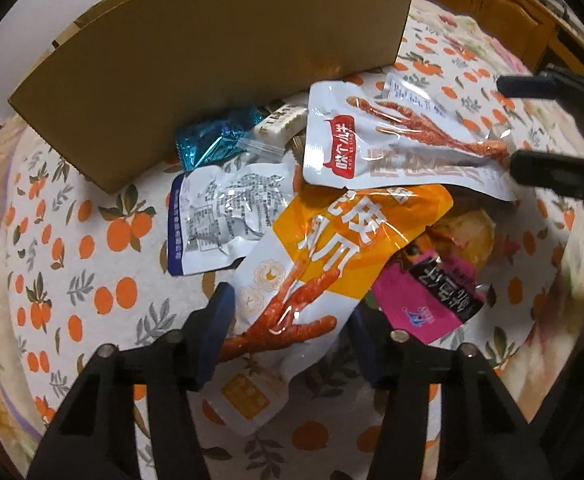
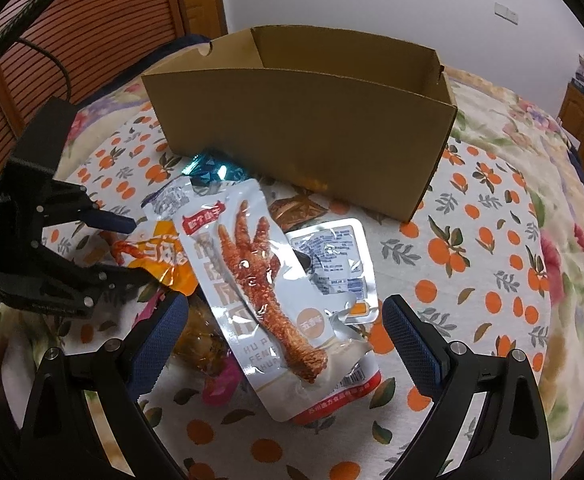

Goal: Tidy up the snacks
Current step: 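Move left tool to orange chicken-feet packet while right tool approaches white chicken-feet packet, then close left tool on orange packet while right tool closes on white chicken-feet packet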

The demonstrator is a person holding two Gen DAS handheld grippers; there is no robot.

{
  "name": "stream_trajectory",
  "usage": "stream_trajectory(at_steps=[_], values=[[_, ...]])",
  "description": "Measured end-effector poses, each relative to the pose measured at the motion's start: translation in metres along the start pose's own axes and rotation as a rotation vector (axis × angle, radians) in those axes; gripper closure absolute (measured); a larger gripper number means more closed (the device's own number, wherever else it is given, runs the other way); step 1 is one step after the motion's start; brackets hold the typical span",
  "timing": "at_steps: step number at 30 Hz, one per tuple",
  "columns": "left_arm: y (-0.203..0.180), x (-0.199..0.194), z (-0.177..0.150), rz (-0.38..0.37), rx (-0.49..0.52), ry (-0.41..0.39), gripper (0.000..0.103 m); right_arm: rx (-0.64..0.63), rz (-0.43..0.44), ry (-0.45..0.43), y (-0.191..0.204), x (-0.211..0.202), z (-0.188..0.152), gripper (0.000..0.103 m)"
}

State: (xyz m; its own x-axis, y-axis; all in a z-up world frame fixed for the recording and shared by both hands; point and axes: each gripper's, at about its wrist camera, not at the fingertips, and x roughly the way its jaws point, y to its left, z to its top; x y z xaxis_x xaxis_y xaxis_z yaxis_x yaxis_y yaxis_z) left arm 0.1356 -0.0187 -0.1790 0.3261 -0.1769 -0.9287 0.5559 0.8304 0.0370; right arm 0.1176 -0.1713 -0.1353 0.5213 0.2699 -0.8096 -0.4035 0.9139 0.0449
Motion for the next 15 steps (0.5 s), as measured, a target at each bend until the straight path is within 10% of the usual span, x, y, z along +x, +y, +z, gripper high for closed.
stream_trajectory(at_steps=[15], values=[[0.011,-0.02,0.005,-0.104,-0.06,-0.047,0.082,-0.019,0.065,0.081,-0.007,0.022,0.003,0.045]])
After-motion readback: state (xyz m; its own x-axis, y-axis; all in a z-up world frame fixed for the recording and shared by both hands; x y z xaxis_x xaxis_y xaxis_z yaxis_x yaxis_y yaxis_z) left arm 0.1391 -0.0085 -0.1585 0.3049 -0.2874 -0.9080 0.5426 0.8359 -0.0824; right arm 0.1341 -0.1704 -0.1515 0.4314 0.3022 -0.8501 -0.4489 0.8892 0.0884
